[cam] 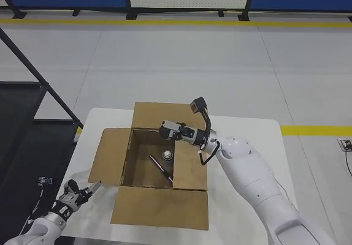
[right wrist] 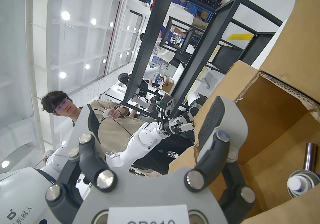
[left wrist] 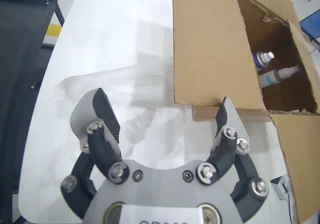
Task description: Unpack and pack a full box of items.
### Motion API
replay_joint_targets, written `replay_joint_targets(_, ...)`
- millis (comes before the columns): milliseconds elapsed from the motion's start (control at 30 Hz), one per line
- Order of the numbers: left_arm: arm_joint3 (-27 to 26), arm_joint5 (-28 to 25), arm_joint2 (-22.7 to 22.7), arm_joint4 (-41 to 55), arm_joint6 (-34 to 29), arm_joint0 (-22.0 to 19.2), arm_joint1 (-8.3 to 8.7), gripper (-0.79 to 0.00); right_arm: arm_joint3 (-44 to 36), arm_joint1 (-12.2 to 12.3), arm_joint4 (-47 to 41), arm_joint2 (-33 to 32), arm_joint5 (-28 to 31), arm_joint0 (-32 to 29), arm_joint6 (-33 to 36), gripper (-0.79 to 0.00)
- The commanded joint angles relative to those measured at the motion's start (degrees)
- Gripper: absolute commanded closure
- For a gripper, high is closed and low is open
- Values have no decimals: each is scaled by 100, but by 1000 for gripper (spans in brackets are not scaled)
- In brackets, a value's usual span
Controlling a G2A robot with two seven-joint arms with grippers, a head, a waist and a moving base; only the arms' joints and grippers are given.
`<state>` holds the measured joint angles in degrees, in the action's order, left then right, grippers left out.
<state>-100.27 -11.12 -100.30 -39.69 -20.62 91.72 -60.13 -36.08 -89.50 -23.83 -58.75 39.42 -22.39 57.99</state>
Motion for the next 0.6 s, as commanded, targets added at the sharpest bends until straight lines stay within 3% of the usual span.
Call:
replay_joint_targets(0, 94, 35, 36, -39, -33, -52, -2, -785, -191, 41, 72, -45, -89, -91, -24, -785)
replay_joint_targets(300, 360, 34, 149, -58, -115, -252, -11, -785, -786, 172, 260, -203, -364, -427, -95, -785)
replay_joint_targets(567, 118, -20, -38, 49, -9, -163, -10, -785, -1067, 238, 334, -280, -480, -594, -127, -785)
